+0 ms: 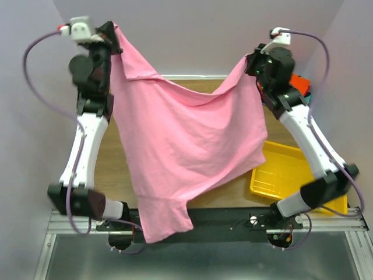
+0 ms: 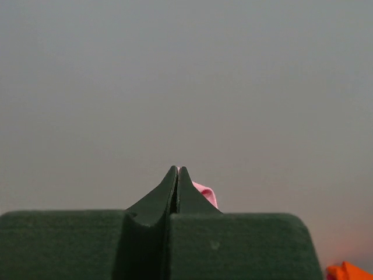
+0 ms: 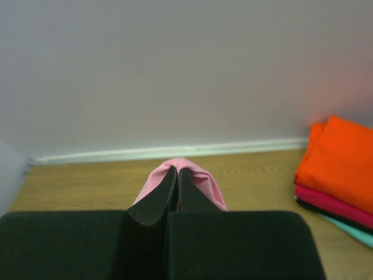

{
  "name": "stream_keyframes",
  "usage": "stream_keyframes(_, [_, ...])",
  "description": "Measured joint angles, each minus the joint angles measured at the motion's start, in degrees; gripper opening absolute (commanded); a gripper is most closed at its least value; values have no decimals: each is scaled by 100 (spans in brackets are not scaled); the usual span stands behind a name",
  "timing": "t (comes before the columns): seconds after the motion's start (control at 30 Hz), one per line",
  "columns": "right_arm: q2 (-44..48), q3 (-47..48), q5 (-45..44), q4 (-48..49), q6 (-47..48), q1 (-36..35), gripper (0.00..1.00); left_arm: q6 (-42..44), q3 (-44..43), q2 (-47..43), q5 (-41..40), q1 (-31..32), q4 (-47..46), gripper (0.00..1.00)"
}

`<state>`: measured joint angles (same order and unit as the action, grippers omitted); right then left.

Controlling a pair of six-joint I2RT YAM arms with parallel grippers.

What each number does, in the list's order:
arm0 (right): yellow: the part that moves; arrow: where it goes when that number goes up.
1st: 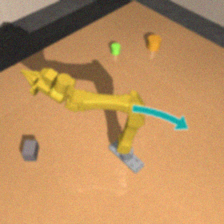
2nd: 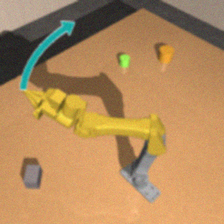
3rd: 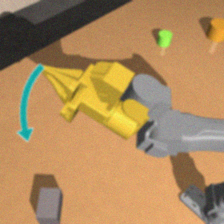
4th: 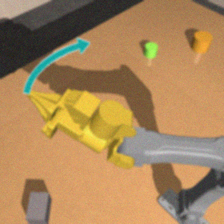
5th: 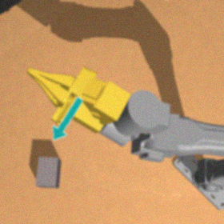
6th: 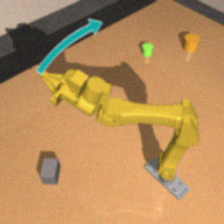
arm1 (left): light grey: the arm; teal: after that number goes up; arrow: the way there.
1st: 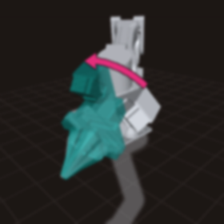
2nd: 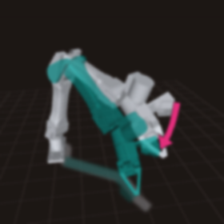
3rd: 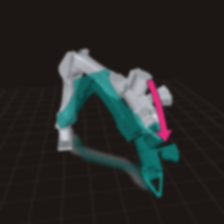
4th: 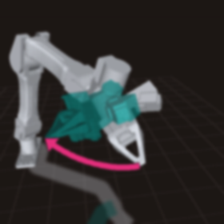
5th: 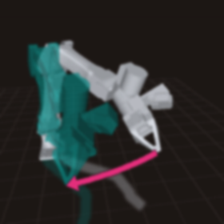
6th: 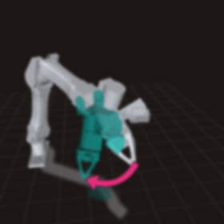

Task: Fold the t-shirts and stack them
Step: Flatten the tshirt out

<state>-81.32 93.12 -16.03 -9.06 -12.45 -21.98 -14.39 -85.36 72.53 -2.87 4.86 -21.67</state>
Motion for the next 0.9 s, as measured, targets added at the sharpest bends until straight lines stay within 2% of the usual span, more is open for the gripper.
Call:
stream_keyframes(0.1, [-1108,326,-44,-17,-125,280,2,-55,-909,1471,-15,-37,212,2])
stream_keyframes(0.13, [-1447,481,-44,-11,-149,369,4,-79,-1521,2227,-17,-74,385,34])
stream_keyframes(0.17, [-2009,870,-50,-57,-170,474,17,-103,-1858,2671,-13,-98,490,51])
stream_keyframes(0.2, [-2352,1139,-15,-48,-184,535,36,-129,-2330,3272,-20,-133,605,65])
stream_keyframes(0.23, [-3029,1718,68,-39,-225,636,79,-177,-2994,3952,-11,-168,863,98])
stream_keyframes(0.3, [-3810,2455,153,-107,-205,726,100,-264,-3670,4774,11,-208,1174,98])
stream_keyframes(0.33, [-4301,2962,227,-127,-166,774,100,-280,-3783,4964,33,-214,1276,98])
stream_keyframes(0.4, [-4784,3370,251,-229,-146,826,100,-328,-3812,5202,48,-212,1552,98])
stream_keyframes(0.47, [-4863,3281,284,-463,-114,868,100,-350,-3296,5025,42,-201,1484,99])
stream_keyframes(0.6, [-4262,2367,369,-479,-94,861,100,-435,-1298,3773,-105,-92,1086,98])
stream_keyframes(0.7, [-3370,1394,549,-444,-118,846,100,-540,66,2507,-365,66,726,98])
stream_keyframes(0.8, [-2522,450,758,-280,-227,793,100,-664,828,1775,-595,195,348,98])
stream_keyframes(0.9, [-1954,-330,942,-111,-350,706,100,-791,1471,1488,-772,291,155,98])
